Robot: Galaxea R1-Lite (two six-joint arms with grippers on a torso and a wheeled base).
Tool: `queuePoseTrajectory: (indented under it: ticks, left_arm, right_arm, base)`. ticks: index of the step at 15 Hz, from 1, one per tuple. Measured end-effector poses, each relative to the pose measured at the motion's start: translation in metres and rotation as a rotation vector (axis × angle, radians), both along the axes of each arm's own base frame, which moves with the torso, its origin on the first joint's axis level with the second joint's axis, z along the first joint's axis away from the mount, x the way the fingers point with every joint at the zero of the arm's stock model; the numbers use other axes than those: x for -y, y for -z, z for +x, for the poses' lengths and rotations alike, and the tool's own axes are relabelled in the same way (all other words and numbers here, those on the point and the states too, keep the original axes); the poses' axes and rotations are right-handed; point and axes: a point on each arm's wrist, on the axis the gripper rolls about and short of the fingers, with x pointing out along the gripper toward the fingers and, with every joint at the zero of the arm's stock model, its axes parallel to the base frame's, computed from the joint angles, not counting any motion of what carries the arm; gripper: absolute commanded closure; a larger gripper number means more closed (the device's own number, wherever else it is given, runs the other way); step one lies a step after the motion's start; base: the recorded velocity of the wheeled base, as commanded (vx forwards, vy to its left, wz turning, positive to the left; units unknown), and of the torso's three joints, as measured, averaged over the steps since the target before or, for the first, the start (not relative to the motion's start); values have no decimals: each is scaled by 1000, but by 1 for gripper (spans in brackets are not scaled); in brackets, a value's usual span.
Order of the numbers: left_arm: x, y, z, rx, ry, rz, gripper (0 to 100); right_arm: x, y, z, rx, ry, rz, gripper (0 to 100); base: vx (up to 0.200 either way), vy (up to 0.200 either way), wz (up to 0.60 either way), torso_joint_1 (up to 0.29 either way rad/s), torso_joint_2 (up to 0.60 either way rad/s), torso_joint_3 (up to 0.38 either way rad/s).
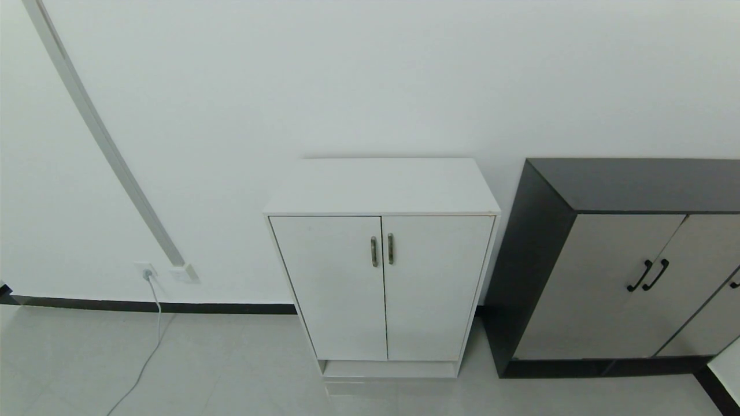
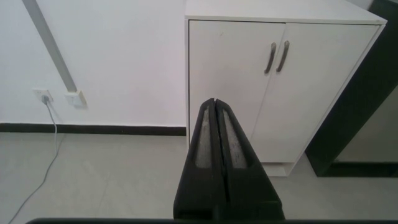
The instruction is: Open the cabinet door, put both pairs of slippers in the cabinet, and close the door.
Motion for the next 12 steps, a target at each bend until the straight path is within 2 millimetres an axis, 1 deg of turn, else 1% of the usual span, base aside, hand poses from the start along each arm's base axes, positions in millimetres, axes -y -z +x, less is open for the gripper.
queuePoseTrajectory:
  ticks: [4,12]
  left_arm:
    - [0,0,0,0,0,0,100]
    - [0,0,0,0,4,8,100]
  right_arm:
    - [1,1,-4,54,34,55,100]
    - [1,1,-5,71,29,49,100]
  base:
    - [0,0,0,0,0,0]
    - [0,0,0,0,0,0]
